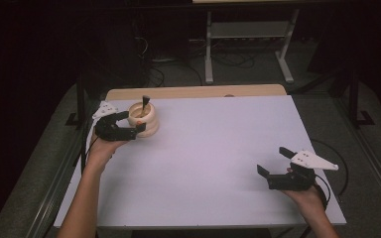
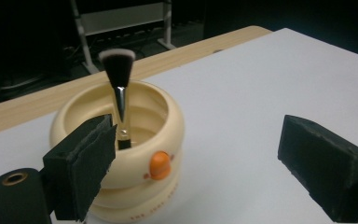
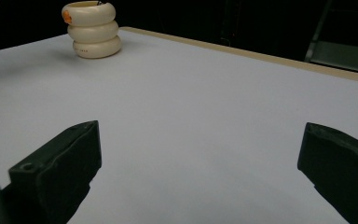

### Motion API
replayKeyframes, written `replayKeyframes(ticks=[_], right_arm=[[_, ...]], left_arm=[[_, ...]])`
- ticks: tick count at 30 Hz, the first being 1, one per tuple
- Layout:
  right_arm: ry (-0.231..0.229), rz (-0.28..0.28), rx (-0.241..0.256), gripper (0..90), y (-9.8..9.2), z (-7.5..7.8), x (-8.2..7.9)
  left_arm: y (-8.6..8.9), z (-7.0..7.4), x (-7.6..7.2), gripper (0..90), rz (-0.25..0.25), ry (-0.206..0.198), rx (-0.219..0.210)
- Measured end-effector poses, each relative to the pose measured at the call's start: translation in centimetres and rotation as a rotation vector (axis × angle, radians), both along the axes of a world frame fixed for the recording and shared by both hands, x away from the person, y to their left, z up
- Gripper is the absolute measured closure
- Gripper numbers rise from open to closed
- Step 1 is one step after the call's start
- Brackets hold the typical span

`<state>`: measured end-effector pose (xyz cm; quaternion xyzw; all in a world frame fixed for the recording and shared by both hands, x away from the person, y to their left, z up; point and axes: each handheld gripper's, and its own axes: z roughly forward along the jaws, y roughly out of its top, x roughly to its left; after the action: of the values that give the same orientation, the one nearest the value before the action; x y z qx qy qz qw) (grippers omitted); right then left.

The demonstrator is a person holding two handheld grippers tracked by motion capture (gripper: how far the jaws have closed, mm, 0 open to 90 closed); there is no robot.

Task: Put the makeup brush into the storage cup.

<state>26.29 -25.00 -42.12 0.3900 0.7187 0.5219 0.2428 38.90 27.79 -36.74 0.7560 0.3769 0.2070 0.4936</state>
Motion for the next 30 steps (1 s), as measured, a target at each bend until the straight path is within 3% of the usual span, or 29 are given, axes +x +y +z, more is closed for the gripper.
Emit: replayKeyframes(ticks=[4,12,30], right_arm=[[-0.003,-0.001,0.005,0.0,0.0,0.0,0.0],[0.001,-0.003,0.007,0.0,0.0,0.1,0.0],[-0.009,-0.007,0.001,0.0,0.0,0.3,-0.2]], left_arm=[[0.0,0.0,-0.5,10.7,-0.014,0.004,0.014],[-0.2,0.0,-1.6,10.9,-0.025,0.016,-0.004],[-1.4,-0.7,-5.5,10.9,-0.099,0.009,-0.011]])
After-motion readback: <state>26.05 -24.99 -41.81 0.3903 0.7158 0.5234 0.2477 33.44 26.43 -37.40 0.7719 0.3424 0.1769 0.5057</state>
